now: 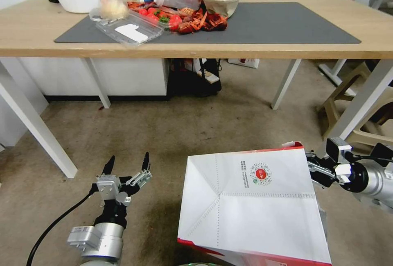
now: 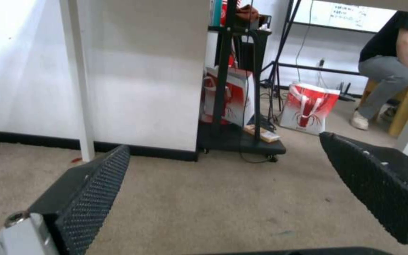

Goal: Pick up the food delivery bag from the floor and place it on the table.

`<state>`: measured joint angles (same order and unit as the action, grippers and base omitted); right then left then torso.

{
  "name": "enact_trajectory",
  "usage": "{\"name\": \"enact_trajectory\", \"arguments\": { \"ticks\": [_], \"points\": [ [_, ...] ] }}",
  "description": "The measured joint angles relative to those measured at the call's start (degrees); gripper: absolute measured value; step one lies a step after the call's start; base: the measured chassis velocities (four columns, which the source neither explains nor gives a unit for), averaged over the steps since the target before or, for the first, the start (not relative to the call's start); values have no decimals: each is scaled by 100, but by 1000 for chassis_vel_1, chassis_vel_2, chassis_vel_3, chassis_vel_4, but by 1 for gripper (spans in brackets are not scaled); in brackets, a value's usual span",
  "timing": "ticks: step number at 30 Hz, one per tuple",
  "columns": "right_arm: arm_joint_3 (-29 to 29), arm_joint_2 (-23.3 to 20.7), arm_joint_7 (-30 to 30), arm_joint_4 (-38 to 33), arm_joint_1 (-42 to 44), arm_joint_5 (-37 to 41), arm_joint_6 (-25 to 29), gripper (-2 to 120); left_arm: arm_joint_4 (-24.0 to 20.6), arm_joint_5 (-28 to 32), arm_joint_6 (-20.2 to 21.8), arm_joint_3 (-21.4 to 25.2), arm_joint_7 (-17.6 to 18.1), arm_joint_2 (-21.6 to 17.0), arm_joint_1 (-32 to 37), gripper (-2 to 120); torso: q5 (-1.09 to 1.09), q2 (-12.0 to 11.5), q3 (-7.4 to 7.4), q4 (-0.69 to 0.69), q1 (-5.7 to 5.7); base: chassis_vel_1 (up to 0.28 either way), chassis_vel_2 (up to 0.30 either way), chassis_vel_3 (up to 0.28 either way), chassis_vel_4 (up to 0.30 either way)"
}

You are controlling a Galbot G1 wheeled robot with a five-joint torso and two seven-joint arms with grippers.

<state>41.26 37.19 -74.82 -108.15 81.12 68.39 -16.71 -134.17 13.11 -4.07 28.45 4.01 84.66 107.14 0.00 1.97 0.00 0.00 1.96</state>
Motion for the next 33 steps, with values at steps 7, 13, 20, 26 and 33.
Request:
{"name": "enact_trajectory", "arguments": {
  "ticks": [7, 13, 20, 26, 33],
  "points": [
    [14, 0, 25, -24, 37, -2, -3, 0, 0, 1, -39, -19, 18, 10, 0, 100, 0, 0, 0, 0, 0, 0, 0, 0, 0],
    [38, -8, 26, -6, 58, -9, -4, 0, -1, 35, -87, -46, 46, 17, -7, 100, 1, 0, 0, 0, 0, 0, 0, 0, 0],
    [59, -20, 26, 15, 74, -14, -4, 0, 9, 83, -243, -64, 68, -9, -2, 100, 1, 68, 60, -1, 2, 0, 0, 0, 0],
    [60, -26, 25, 24, 55, -14, -4, 0, 9, 85, -246, -64, 46, -11, -1, 100, 1, 164, 156, 0, 3, 0, 0, 0, 0],
    [58, -28, 26, 32, 42, -14, -4, 0, 9, 85, -244, -64, 29, -11, 0, 100, 0, 209, 199, 0, 4, 0, 0, 0, 0]
  ]
}}
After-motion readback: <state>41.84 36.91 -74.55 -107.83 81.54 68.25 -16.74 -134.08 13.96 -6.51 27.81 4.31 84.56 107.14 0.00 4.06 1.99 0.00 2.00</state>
